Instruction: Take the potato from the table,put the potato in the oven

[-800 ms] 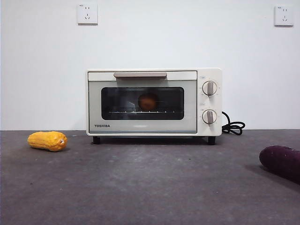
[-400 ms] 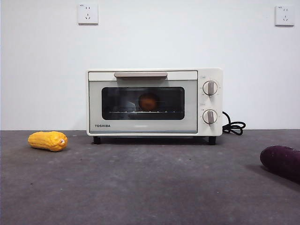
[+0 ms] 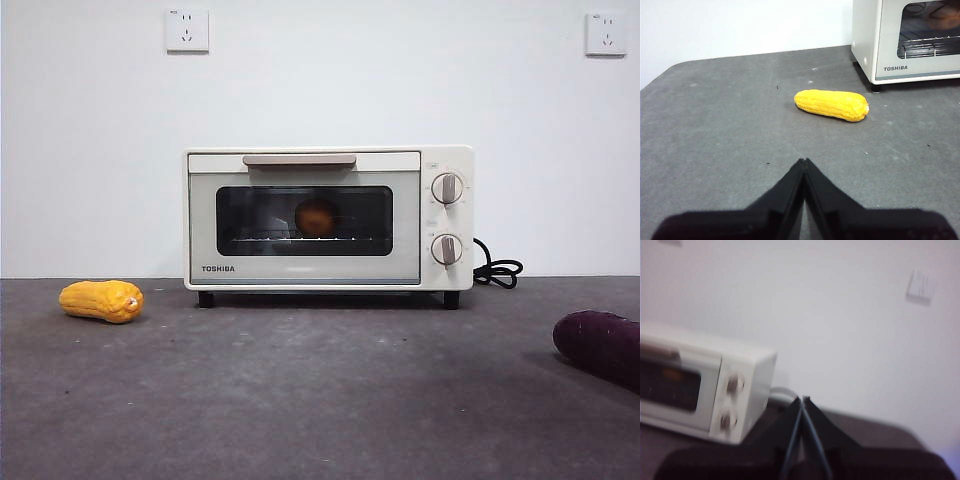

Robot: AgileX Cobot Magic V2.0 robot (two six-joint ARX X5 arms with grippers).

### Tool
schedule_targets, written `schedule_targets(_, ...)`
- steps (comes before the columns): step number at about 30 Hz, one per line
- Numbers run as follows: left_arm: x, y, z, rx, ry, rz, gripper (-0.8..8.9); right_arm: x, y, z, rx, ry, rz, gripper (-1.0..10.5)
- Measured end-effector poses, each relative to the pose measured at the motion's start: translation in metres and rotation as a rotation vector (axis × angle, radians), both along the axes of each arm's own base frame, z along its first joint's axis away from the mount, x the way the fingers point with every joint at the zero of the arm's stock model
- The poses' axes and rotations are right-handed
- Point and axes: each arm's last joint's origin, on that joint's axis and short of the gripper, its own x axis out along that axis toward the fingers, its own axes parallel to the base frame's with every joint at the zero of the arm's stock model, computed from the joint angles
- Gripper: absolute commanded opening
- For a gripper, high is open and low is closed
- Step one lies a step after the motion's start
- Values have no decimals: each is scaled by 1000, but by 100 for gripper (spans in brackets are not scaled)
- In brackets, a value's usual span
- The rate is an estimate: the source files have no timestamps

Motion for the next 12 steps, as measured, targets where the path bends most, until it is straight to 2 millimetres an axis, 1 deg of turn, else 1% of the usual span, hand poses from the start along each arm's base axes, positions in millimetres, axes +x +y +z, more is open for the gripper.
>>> schedule_targets(2,0,0,0,0,0,0,-4,2,-1,-16,26,33,-7,2)
schedule_targets(4,0,0,0,0,0,0,-4,5,-2,-25,55,69,-14,2)
schedule_targets(12,0,0,-1,0,10,0,-4,6,-6,-41,129,226,-103,2)
